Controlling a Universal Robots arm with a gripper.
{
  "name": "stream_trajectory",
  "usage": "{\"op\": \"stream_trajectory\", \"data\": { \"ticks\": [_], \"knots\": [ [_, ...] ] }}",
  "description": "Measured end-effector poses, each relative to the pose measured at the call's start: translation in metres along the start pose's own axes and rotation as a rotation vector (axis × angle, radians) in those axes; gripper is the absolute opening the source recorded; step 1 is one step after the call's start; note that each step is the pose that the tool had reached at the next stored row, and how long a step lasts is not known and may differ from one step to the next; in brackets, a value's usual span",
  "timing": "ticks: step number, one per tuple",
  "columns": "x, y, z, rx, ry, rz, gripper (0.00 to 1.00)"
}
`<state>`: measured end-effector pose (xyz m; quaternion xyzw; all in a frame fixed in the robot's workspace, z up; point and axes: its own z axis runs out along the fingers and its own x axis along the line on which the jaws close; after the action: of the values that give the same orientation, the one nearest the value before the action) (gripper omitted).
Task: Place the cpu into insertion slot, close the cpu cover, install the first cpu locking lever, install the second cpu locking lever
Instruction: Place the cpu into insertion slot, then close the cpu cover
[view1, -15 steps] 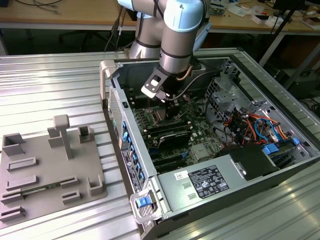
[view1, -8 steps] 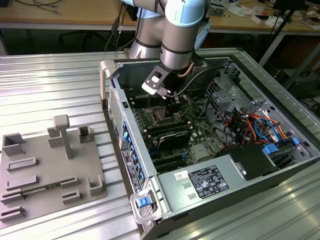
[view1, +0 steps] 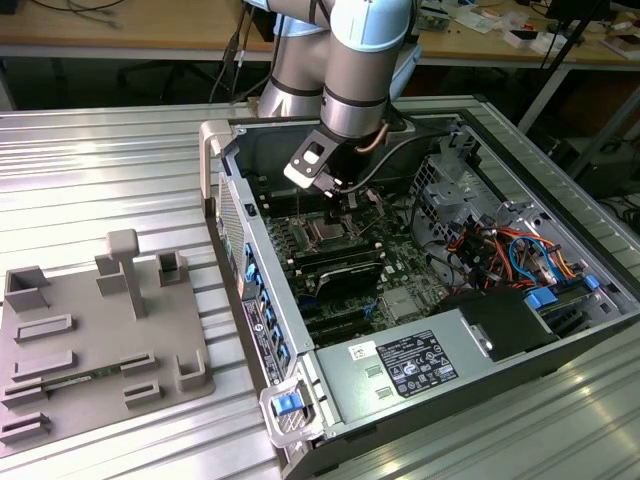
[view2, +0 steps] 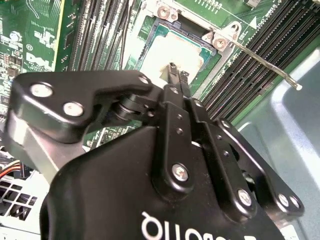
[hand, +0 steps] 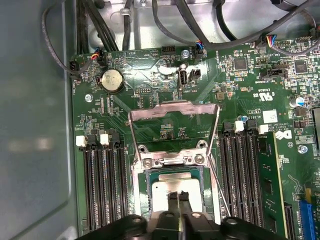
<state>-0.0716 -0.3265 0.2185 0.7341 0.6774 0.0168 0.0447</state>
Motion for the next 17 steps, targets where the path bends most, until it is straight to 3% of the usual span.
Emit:
{"op": "stream_trajectory", "data": {
  "ticks": [17],
  "knots": [
    [-0.0002, 0.0004, -0.0047, 0.0001, 0.0000, 0.000, 0.11]
  ]
}}
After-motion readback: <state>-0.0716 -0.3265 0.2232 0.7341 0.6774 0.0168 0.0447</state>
